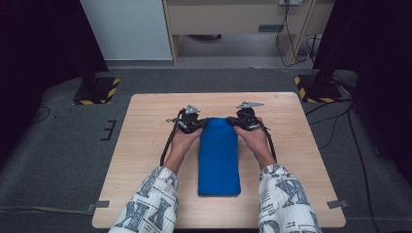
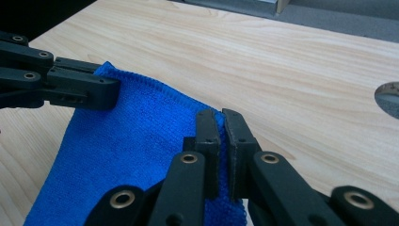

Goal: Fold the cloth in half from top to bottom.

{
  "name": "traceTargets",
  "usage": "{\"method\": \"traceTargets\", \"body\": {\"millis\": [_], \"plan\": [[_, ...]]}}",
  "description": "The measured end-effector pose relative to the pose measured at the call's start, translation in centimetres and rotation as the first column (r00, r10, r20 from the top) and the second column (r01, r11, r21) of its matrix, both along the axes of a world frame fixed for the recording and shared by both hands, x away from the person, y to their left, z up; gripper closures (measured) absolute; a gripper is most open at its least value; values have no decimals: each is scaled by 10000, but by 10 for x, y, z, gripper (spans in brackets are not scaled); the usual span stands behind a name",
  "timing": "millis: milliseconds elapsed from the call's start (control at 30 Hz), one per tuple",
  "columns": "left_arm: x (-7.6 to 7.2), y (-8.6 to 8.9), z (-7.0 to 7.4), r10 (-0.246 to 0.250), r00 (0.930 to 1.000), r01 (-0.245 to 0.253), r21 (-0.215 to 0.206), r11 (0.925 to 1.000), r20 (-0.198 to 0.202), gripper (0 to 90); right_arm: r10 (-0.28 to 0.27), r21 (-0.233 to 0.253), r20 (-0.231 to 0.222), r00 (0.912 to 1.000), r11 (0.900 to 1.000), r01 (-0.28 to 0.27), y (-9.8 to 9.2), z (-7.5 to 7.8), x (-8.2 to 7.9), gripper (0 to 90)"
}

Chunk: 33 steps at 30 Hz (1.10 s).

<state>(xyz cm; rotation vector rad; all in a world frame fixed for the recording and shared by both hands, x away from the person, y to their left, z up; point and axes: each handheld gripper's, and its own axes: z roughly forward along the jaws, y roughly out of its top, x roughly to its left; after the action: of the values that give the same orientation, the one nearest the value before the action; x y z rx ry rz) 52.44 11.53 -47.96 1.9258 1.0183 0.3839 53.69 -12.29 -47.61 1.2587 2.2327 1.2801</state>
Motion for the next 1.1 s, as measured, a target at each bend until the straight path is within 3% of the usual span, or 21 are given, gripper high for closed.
{"method": "traceTargets", "body": {"millis": [400, 667, 867, 1100], "plan": [[1, 2, 2, 71, 9998, -68, -140, 9999, 170, 843, 52, 71, 150, 9999, 10000, -53, 1, 3, 4, 865], [5, 0, 11, -13, 9994, 16, -83, 10000, 359, 842, -6, 216, 384, 9993, 9998, -2, -2, 9, 6, 865], [0, -3, 16, -117, 9988, 115, 44, 9999, 473, 841, 78, 64, 530, 9986, 9999, -81, -5, 12, 1, 865], [-11, -5, 26, -311, 9973, 298, 196, 9994, 670, 840, 259, 227, 763, 9967, 9994, -277, -11, 16, -14, 864]]}}
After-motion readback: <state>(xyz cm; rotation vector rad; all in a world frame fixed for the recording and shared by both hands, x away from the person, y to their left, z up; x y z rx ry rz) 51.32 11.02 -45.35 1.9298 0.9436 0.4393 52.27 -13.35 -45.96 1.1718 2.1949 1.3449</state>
